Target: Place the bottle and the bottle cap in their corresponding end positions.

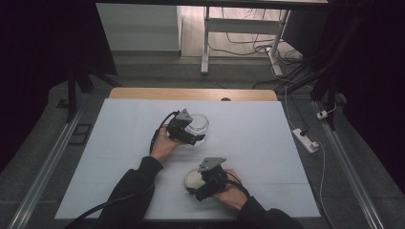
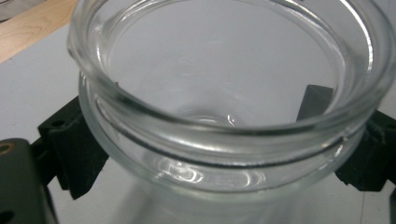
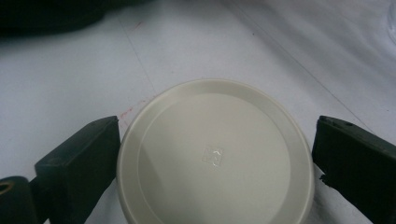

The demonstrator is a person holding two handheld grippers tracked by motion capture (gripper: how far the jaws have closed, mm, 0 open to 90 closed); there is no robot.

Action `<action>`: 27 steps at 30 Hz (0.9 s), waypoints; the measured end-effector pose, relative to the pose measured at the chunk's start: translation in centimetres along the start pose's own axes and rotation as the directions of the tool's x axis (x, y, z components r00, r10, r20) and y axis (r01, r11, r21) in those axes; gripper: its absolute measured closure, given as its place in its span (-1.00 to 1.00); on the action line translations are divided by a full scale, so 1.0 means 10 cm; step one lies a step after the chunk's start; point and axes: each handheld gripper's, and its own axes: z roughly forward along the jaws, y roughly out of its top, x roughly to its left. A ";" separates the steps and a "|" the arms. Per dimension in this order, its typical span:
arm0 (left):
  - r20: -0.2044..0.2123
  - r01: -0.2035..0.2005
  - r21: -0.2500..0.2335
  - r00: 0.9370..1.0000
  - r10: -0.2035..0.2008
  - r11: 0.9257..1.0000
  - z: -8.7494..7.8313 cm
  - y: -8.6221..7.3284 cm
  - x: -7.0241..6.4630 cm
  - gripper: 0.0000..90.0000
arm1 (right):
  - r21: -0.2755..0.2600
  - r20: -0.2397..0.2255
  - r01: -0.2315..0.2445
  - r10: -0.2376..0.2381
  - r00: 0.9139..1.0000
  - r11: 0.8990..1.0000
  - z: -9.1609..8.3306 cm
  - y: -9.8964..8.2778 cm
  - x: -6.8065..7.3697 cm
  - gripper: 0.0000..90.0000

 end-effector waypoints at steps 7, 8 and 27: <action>0.017 0.030 0.021 0.999 -0.030 0.999 -0.01 0.01 0.01 -1.00 | -0.009 0.000 0.007 -0.007 1.000 1.000 -0.01 0.01 0.02 -0.98; 0.019 0.030 0.020 0.999 -0.031 0.999 -0.02 0.01 0.01 -1.00 | -0.010 0.003 0.013 -0.013 1.000 1.000 -0.02 0.01 0.02 -0.98; 0.056 0.084 0.066 0.995 -0.087 0.994 -0.23 -0.16 -0.04 -1.00 | -0.066 0.022 -0.008 0.010 1.000 0.998 -0.18 0.07 -0.01 -0.98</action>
